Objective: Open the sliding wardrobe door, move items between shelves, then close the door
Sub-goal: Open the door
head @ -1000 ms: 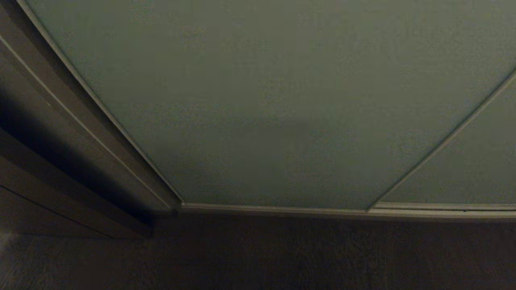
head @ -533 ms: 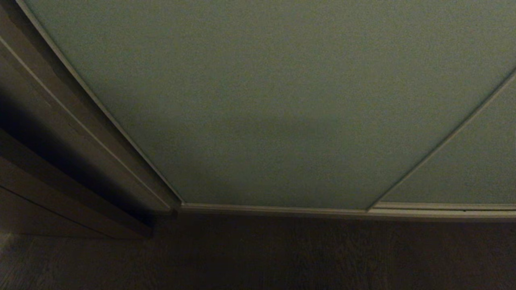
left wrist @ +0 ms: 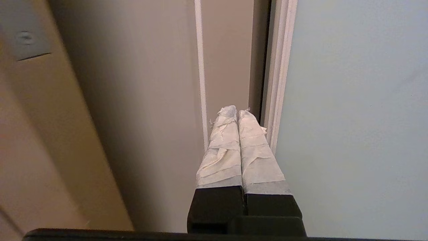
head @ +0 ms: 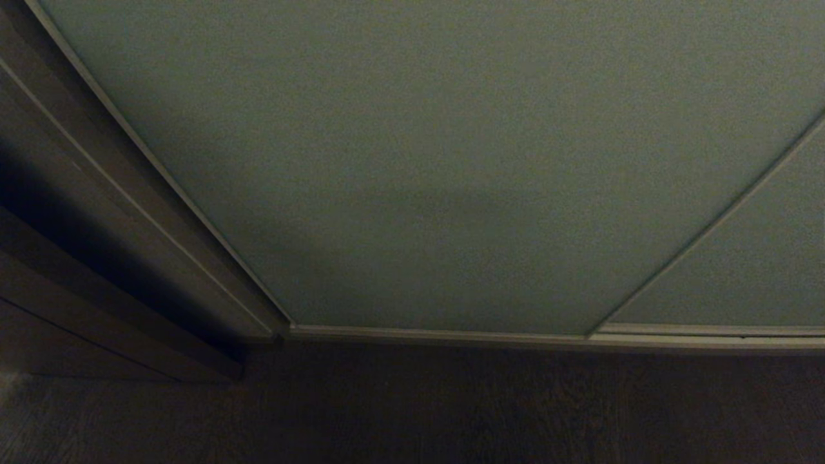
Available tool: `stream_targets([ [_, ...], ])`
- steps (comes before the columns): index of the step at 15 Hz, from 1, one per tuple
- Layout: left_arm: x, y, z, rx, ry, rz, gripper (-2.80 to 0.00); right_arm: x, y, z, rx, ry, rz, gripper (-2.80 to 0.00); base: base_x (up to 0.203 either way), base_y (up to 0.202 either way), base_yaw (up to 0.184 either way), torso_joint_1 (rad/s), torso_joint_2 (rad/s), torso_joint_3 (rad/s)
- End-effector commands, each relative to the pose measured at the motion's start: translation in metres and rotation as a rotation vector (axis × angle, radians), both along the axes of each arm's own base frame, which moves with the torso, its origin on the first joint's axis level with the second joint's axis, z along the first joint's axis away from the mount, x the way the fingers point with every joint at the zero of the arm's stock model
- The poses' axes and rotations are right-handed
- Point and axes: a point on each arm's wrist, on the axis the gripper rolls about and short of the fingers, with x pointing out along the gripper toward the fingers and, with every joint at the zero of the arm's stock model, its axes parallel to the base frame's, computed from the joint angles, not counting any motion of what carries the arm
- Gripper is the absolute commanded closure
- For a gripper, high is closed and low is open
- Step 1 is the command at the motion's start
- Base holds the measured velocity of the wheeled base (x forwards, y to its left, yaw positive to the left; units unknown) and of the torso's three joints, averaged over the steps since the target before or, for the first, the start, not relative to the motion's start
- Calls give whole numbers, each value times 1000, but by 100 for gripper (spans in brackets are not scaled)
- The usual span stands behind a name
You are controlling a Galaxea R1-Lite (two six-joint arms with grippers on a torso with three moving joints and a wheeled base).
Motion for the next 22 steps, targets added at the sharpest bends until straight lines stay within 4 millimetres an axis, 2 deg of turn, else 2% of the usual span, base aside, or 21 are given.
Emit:
stream_targets([
  [1, 17, 4, 2, -5, 10, -3, 0, 0, 0, 0, -1, 0, 1, 0, 0, 0, 0, 0, 0, 0],
  [6, 42, 4, 23, 10, -39, -52, 0, 0, 0, 0, -1, 0, 1, 0, 0, 0, 0, 0, 0, 0],
  [22, 94, 5, 32, 8, -22, -89, 0, 0, 0, 0, -1, 0, 1, 0, 0, 0, 0, 0, 0, 0],
])
